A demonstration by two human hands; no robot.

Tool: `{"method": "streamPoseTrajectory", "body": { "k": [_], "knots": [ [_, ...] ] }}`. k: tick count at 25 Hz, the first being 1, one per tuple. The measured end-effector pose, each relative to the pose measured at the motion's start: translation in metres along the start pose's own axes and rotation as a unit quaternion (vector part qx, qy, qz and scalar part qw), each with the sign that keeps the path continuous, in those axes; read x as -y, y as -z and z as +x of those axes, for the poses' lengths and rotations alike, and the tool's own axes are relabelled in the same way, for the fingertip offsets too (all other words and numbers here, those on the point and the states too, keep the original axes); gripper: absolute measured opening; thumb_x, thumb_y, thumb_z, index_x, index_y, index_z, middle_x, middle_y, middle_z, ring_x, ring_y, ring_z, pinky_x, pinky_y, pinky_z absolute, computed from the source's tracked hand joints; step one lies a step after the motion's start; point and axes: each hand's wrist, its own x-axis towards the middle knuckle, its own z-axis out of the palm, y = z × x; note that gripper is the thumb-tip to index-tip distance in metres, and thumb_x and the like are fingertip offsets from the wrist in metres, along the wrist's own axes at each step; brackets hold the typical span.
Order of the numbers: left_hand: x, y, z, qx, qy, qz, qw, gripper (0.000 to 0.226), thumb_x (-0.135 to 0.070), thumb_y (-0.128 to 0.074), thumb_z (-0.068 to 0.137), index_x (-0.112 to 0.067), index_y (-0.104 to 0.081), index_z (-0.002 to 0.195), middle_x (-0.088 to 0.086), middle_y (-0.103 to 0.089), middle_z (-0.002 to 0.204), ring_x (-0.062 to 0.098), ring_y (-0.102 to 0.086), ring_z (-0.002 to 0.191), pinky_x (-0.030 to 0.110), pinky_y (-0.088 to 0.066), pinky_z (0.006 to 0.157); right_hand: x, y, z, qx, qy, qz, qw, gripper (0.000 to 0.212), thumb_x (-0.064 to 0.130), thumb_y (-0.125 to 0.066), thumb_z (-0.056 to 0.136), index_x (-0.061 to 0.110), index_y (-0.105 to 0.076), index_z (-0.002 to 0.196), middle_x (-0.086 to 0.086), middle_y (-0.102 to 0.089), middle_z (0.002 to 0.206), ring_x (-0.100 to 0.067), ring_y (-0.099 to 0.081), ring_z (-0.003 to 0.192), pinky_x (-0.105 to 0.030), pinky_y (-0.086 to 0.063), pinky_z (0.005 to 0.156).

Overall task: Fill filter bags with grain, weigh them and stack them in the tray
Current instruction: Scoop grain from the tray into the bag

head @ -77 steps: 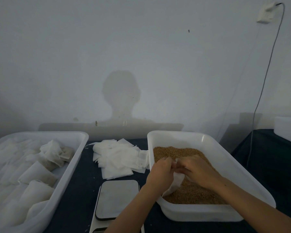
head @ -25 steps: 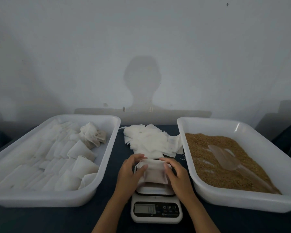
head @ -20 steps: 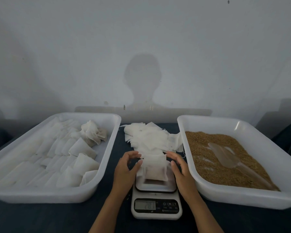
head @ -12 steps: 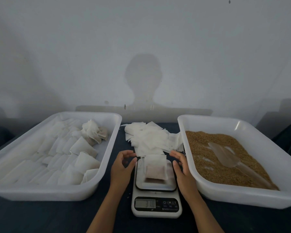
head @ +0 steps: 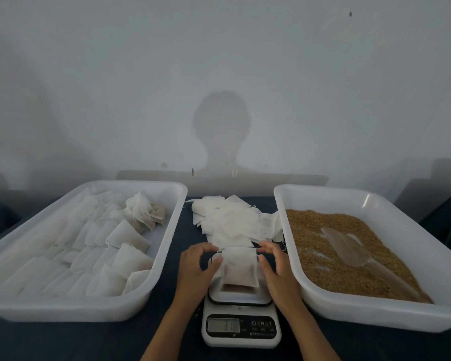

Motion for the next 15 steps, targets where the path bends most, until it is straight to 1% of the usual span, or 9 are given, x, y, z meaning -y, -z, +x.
{"method": "streamPoseTrajectory", "body": {
  "k": [1,3,4,6,7,9,11,13,15],
  "knots": [
    [-0.001,-0.002,0.004,0.012,-0.007,0.028,1.000,0.018,-0.024,-0.071,0.083,-0.024,-0.066,0.101,-0.009,-0.058,0.115,0.011,-0.045,0.117,0.022,-0.036,0.097,0.001,-0.001,0.004,-0.002,0.002,-0.018,1.000,0.025,0.012,-0.056,0.093,0.028,-0.057,0.113,0.013,-0.062,0.104,0.008,-0.054,0.101,-0.003,-0.038,0.085],
    [-0.004,-0.006,0.011,0.045,0.011,0.067,0.997,0.028,-0.030,-0.070,0.084,-0.022,-0.063,0.109,-0.004,-0.049,0.128,0.014,-0.034,0.127,0.024,-0.029,0.104,0.005,-0.005,0.008,-0.003,-0.002,-0.031,1.000,0.022,0.013,-0.059,0.092,0.025,-0.059,0.110,0.012,-0.062,0.102,0.006,-0.056,0.099,-0.011,-0.045,0.087],
    [-0.005,-0.008,0.015,0.060,0.020,0.085,0.994,0.033,-0.033,-0.070,0.084,-0.021,-0.062,0.114,-0.003,-0.044,0.132,0.015,-0.029,0.131,0.025,-0.027,0.107,0.008,-0.007,0.009,-0.001,-0.005,-0.031,1.000,0.021,0.012,-0.061,0.090,0.026,-0.060,0.107,0.012,-0.062,0.101,0.004,-0.057,0.098,-0.015,-0.047,0.088],
    [-0.009,-0.010,0.021,0.087,0.023,0.112,0.990,0.040,-0.035,-0.070,0.083,-0.020,-0.059,0.119,-0.003,-0.040,0.135,0.015,-0.025,0.134,0.027,-0.024,0.110,0.013,-0.010,0.010,-0.001,-0.001,-0.038,0.999,0.027,0.010,-0.064,0.087,0.032,-0.059,0.100,0.012,-0.061,0.098,0.000,-0.058,0.097,-0.019,-0.048,0.086],
    [-0.011,-0.011,0.022,0.096,0.015,0.105,0.990,0.039,-0.033,-0.071,0.082,-0.020,-0.060,0.118,-0.004,-0.041,0.134,0.015,-0.027,0.133,0.026,-0.025,0.109,0.015,-0.010,0.009,-0.003,0.003,-0.041,0.999,0.029,0.009,-0.065,0.086,0.035,-0.059,0.098,0.012,-0.062,0.095,-0.002,-0.057,0.096,-0.019,-0.048,0.084],
    [-0.017,-0.012,0.023,0.091,-0.027,0.059,0.994,0.028,-0.022,-0.074,0.081,-0.019,-0.065,0.107,-0.007,-0.054,0.120,0.011,-0.044,0.120,0.027,-0.037,0.104,0.022,-0.009,0.008,-0.009,0.016,-0.028,0.999,0.031,0.006,-0.066,0.084,0.035,-0.060,0.096,0.010,-0.061,0.088,-0.002,-0.058,0.091,-0.016,-0.046,0.081],
    [-0.024,-0.010,0.022,0.067,-0.059,0.028,0.996,0.019,-0.015,-0.075,0.079,-0.025,-0.065,0.092,-0.013,-0.061,0.100,0.007,-0.054,0.102,0.026,-0.045,0.093,0.032,-0.006,0.008,-0.010,0.030,0.000,0.999,0.030,0.004,-0.066,0.084,0.031,-0.061,0.097,0.010,-0.060,0.084,-0.001,-0.058,0.088,-0.010,-0.043,0.079],
    [-0.032,-0.006,0.021,0.045,-0.080,0.022,0.996,0.018,-0.017,-0.075,0.079,-0.029,-0.061,0.082,-0.017,-0.062,0.088,0.003,-0.057,0.090,0.017,-0.044,0.082,0.044,-0.004,0.008,-0.008,0.042,0.027,0.999,0.027,0.004,-0.065,0.085,0.027,-0.062,0.099,0.010,-0.060,0.083,0.000,-0.058,0.086,-0.009,-0.044,0.078],
    [-0.041,-0.002,0.020,0.022,-0.113,0.010,0.993,0.014,-0.018,-0.074,0.079,-0.024,-0.062,0.079,-0.015,-0.063,0.080,0.003,-0.058,0.080,0.014,-0.043,0.073,0.058,-0.003,0.008,-0.009,0.056,0.048,0.997,0.025,0.005,-0.065,0.086,0.025,-0.062,0.100,0.010,-0.061,0.084,-0.003,-0.060,0.086,-0.012,-0.047,0.077]
  ]
}}
